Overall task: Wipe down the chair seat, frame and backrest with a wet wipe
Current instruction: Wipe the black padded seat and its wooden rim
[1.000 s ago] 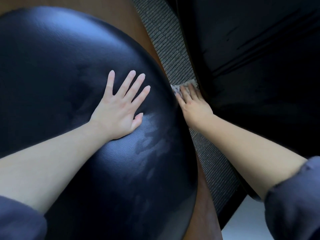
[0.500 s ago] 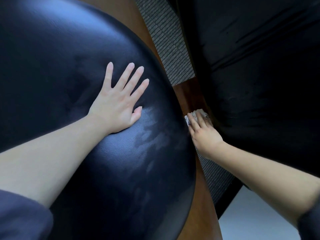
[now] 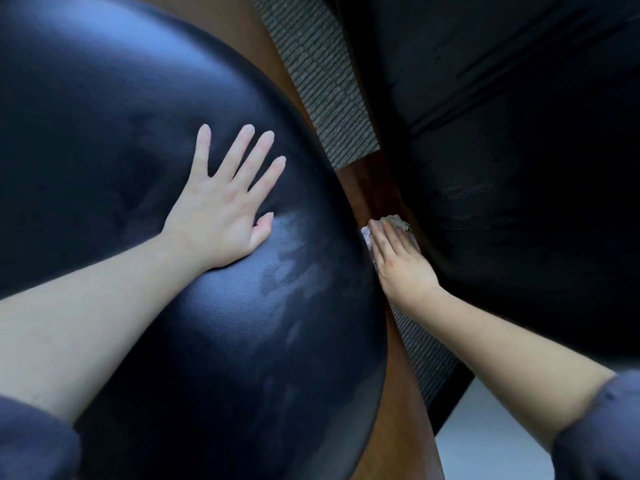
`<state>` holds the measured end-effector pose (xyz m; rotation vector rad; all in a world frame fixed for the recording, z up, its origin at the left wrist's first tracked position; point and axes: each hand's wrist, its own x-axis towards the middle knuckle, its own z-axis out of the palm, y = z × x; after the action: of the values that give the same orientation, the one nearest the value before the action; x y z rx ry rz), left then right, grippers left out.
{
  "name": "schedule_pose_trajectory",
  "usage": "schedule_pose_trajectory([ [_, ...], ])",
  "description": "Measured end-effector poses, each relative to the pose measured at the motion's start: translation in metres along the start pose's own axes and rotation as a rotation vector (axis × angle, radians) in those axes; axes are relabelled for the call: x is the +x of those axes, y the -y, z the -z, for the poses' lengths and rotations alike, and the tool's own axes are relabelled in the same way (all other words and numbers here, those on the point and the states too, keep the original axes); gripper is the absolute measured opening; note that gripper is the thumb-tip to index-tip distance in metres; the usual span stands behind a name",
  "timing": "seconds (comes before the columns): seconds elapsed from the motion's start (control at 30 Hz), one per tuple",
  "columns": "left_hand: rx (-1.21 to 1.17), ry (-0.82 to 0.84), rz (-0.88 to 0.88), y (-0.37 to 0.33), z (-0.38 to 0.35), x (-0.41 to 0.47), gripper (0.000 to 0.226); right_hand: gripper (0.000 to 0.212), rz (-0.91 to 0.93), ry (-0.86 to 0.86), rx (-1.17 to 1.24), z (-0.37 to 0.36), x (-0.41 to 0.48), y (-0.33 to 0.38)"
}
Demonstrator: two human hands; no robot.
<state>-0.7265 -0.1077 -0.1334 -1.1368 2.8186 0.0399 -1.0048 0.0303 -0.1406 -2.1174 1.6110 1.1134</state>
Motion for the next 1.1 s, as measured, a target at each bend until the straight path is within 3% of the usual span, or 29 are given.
schedule_pose_trajectory([
  [0.13,-0.008,0.001,-0.003,0.001,0.0,0.0,0.072,0.055,-0.021,0.02,-0.057,-0.003,0.003,0.005],
  [0.37,0.001,0.0,-0.003,0.0,0.0,0.001,0.072,0.059,-0.026,-0.243,-0.001,0.006,0.038,-0.003],
  [0.63,0.001,-0.008,-0.005,-0.001,0.0,0.0,0.072,0.061,0.021,-0.209,-0.095,0.011,0.029,-0.004],
  [0.83,-0.013,-0.026,-0.002,-0.001,0.0,0.0,0.072,0.063,0.016,-0.032,-0.044,0.028,0.022,-0.007],
  [0.97,-0.007,-0.023,-0.002,0.0,0.0,0.0,0.071,0.058,-0.021,-0.108,0.001,0.052,0.06,-0.008],
  [1.1,-0.001,-0.021,-0.004,-0.001,0.0,-0.001,0.071,0.061,-0.069,-0.074,0.044,0.062,0.073,-0.008],
])
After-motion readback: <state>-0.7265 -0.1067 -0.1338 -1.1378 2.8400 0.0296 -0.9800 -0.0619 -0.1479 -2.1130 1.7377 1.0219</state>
